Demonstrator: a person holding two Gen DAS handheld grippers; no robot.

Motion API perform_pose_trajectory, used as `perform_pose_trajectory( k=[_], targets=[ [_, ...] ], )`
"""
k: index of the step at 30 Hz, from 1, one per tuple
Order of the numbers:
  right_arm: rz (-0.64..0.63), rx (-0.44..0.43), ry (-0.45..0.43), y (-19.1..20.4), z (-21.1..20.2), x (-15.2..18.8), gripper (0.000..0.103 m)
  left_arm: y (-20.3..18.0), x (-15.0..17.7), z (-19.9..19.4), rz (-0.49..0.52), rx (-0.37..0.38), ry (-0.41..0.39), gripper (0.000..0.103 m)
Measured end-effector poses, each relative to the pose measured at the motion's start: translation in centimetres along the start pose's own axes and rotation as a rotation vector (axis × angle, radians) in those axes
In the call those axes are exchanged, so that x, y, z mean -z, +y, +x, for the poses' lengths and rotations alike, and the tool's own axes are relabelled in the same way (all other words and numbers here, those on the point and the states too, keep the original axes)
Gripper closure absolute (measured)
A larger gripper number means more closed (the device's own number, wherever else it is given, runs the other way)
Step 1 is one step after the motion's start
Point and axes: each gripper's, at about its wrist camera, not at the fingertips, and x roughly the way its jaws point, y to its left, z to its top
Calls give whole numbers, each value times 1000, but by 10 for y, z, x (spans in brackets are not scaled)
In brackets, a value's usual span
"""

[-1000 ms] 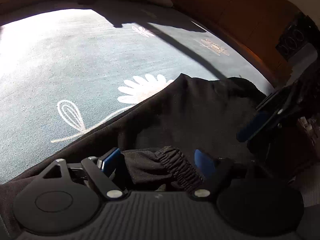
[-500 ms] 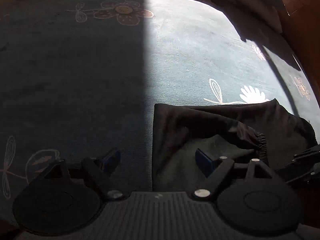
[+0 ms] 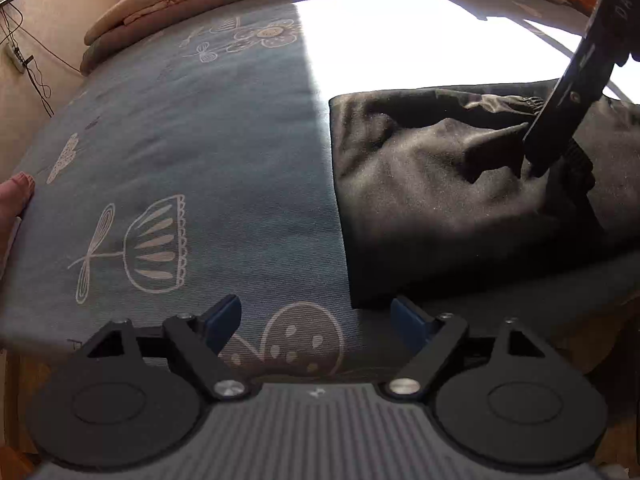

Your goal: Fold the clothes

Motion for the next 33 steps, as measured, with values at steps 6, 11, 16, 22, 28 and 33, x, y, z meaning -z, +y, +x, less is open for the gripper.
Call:
perform_pose_trajectory(
  k=[6, 11, 16, 22, 28, 33],
  targets=[
    [-488, 230, 54, 72, 43, -1, 34, -13, 18, 2, -38, -51, -76, 21],
    [-764, 353, 121, 97, 72, 23, 35, -19, 29, 5, -33, -66, -113, 21],
    [-741, 362, 142, 96, 77, 27, 35, -30, 28, 9, 21, -71, -173, 21],
    [-692, 386, 131, 91, 73, 26, 35, -47, 26, 13, 219, -109, -237, 21],
    [-644, 394, 121, 83, 68, 30, 35, -58, 21, 11, 405, -153, -296, 20],
    [-603, 400, 113, 77, 63, 33, 35, -61, 19, 8, 484, -121, -321, 20]
  ],
)
